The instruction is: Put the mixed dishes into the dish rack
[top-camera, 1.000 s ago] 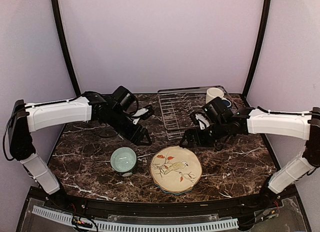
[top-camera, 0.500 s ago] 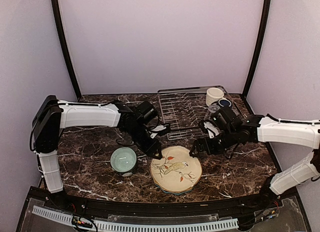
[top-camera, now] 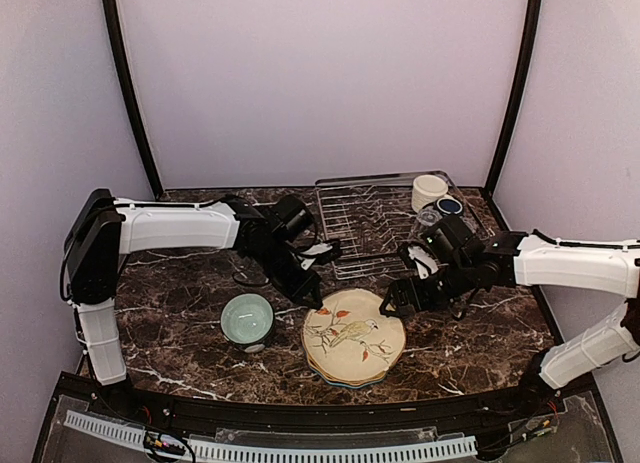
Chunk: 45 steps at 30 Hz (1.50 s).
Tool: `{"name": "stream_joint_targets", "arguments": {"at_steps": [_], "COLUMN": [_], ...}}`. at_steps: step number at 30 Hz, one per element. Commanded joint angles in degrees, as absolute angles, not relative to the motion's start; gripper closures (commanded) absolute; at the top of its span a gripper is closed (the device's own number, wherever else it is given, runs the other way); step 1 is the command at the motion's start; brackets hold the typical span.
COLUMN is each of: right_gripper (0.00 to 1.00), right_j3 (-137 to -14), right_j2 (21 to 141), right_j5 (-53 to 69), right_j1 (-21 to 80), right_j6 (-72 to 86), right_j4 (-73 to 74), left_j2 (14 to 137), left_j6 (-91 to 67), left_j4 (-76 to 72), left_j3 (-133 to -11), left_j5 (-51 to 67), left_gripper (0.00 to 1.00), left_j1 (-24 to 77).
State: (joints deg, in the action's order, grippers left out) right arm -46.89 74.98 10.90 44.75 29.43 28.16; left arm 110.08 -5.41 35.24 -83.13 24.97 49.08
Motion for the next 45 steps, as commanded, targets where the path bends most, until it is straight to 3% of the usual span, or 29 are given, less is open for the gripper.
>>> {"name": "stream_joint_targets", "arguments": {"at_steps": [1,11,19,39,40,43,45], "right_gripper": [0.03,0.04,0.15,0.67,0.71,1.0,1.0], "right_j3": [-46.7,-49.1,-51.8,-50.0,-49.8,-49.6,-49.4], "right_j2": [74.9,75.3,77.2,84.0,84.1,84.3,84.2], "right_j5": [10.7,11.7,17.0,31.2,32.0,33.5,33.7], "right_j1": [45.0,45.1,45.0,43.3,43.1,42.7,42.4], "right_j6": [29.2,21.6,13.5,2.1,2.0,1.5,1.5], "right_j4": [27.6,28.2,26.0,14.9,14.5,13.9,13.7], "left_j2": [109.3,101.0,94.7,90.6,90.6,90.5,90.5], "left_j6": [-4.0,-3.2,-1.5,1.1,1.2,1.4,1.5], "left_j4": [37.4,29.6,21.2,12.5,12.3,12.2,12.1], "left_j3": [-83.8,-79.5,-72.7,-66.9,-66.7,-66.6,-66.5], "left_j5": [24.9,23.4,21.4,23.2,23.1,22.6,22.3], "left_gripper": [0.99,0.99,0.99,0.99,0.99,0.99,0.99], "left_j1": [50.0,50.0,50.0,50.0,49.9,50.0,50.0]}}
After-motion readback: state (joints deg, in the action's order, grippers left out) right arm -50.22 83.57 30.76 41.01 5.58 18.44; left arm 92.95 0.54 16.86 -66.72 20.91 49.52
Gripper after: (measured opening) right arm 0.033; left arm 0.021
